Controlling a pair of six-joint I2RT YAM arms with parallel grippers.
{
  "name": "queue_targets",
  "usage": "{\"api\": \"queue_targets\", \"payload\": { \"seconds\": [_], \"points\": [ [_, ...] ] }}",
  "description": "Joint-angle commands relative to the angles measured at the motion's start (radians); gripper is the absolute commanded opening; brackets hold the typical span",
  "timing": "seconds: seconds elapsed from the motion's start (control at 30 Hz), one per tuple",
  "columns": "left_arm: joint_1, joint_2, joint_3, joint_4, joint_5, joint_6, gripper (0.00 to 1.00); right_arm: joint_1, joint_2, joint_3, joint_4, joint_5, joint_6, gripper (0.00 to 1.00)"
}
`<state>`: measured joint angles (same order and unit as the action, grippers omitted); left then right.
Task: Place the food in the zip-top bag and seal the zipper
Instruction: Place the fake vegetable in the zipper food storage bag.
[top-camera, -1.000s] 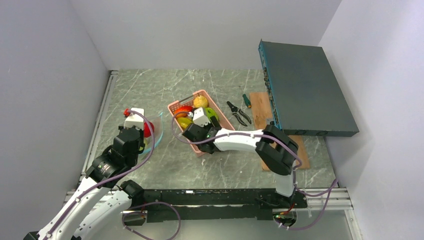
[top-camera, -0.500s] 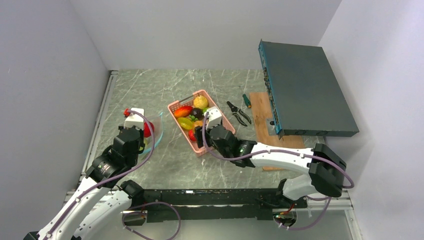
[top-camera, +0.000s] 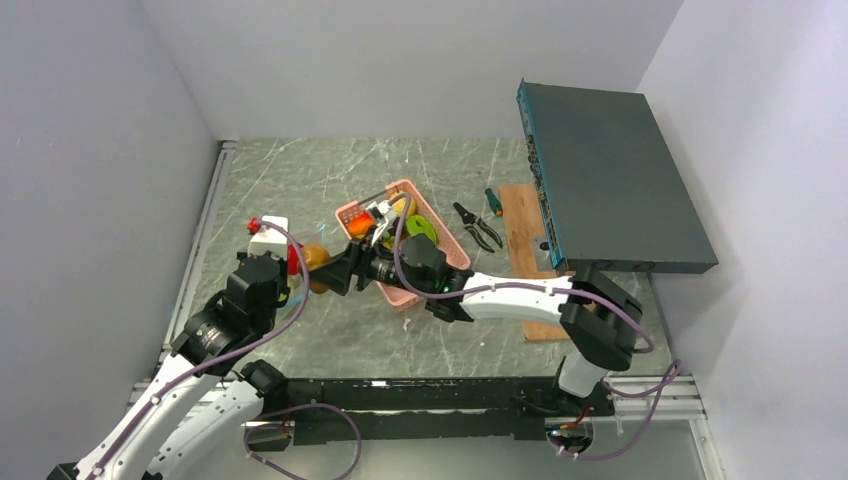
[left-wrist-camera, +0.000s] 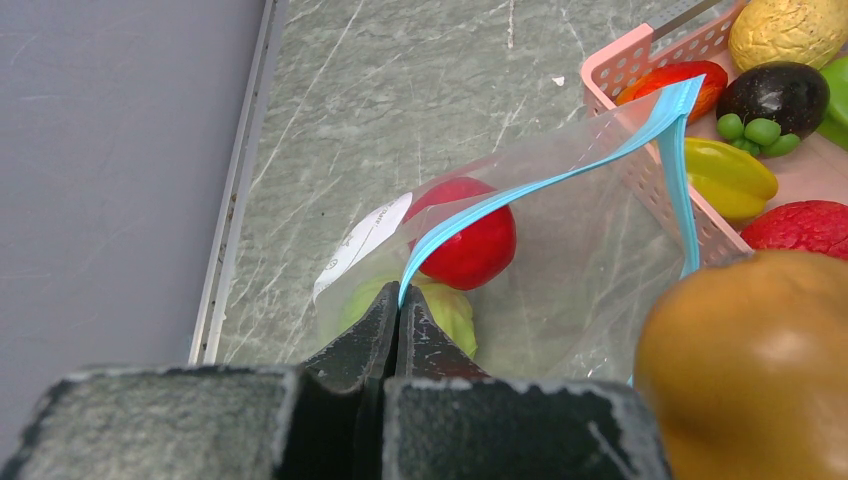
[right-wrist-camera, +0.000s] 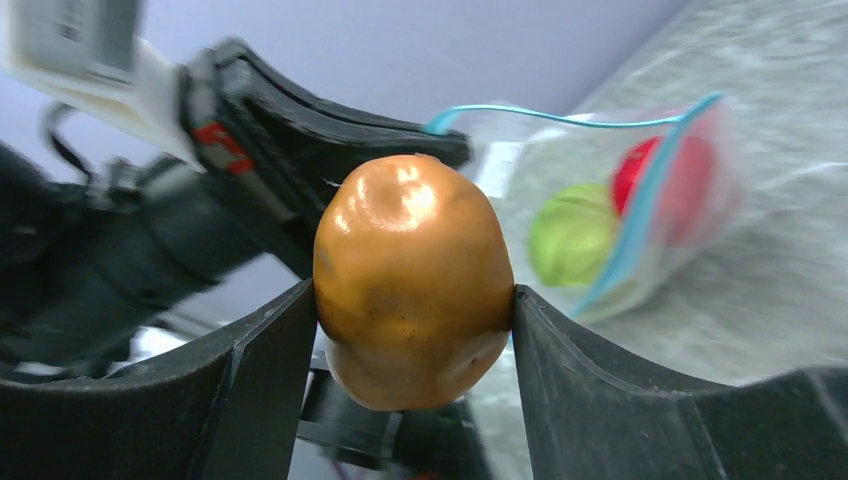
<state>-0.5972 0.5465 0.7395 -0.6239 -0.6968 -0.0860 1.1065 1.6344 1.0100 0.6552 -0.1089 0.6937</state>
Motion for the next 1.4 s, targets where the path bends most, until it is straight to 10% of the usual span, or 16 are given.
{"api": "queue_targets", "payload": {
  "seconds": [0.0, 0.63, 1.0, 1.37],
  "points": [
    [-0.001, -0.010, -0.003, 0.045, -0.011, 0.015, 0.00, -0.002, 0.046, -0.025, 0.365, -0.111, 0.326, 0.00],
    [0.000, -0.016, 0.000, 0.042, -0.009, 0.013, 0.00, 0.042, 0.121, 0.151, -0.206, 0.307, 0.624, 0.00],
    [0.000, -0.025, -0.002, 0.044, -0.004, 0.015, 0.00, 0.051, 0.174, 0.242, -0.269, 0.280, 0.579, 0.64],
    [-0.001, -0.029, 0.004, 0.031, -0.007, 0.007, 0.00, 0.063, 0.140, 0.230, -0.261, 0.294, 0.499, 0.80]
  ]
}}
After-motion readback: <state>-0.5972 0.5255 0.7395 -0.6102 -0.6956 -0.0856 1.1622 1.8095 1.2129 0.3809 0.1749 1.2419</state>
